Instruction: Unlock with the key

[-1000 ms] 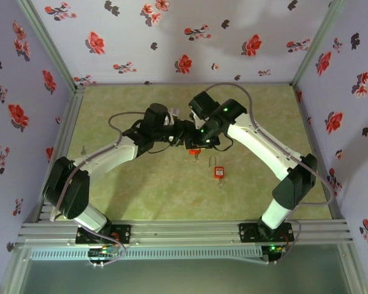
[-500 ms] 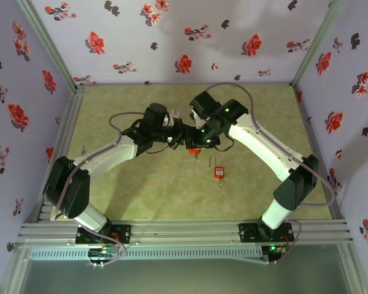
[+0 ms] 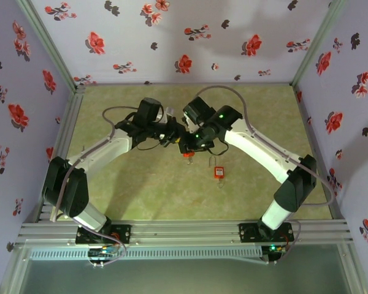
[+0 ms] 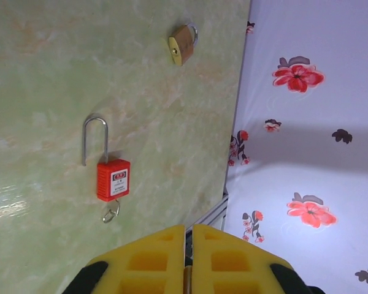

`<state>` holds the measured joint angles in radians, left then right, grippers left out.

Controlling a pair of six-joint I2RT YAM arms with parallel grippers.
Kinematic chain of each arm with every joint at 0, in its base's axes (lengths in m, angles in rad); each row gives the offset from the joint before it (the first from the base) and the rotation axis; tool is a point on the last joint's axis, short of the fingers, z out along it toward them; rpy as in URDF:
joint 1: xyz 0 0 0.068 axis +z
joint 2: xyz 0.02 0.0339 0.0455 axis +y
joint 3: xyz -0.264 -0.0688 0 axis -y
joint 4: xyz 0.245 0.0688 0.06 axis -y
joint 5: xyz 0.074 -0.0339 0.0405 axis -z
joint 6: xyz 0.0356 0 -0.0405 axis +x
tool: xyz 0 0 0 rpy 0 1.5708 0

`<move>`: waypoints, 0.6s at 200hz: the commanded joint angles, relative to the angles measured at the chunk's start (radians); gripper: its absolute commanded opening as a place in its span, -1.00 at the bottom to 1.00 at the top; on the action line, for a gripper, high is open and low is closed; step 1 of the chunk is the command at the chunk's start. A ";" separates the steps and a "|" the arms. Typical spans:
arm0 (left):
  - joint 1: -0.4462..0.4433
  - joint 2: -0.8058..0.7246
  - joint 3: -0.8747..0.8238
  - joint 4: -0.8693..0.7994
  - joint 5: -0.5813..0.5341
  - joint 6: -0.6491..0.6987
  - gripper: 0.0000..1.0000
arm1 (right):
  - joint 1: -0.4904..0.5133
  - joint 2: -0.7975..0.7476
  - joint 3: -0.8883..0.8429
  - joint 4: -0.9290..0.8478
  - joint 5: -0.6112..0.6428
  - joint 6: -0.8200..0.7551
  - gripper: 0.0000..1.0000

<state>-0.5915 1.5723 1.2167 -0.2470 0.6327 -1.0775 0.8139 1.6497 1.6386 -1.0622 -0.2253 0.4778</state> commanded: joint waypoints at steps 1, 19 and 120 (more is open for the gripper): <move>0.038 -0.023 0.064 0.021 0.004 0.014 -1.00 | 0.033 0.012 -0.053 -0.188 0.037 -0.059 -1.00; 0.049 -0.027 0.065 -0.022 -0.015 0.058 -1.00 | 0.035 0.012 -0.046 -0.198 0.034 -0.062 -1.00; 0.148 -0.182 -0.176 0.156 -0.112 -0.101 0.17 | 0.021 0.006 -0.013 -0.166 0.023 -0.042 -1.00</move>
<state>-0.5014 1.4788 1.1255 -0.1703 0.5861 -1.1160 0.8360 1.6527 1.6276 -1.1801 -0.1940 0.4450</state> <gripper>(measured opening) 0.557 0.346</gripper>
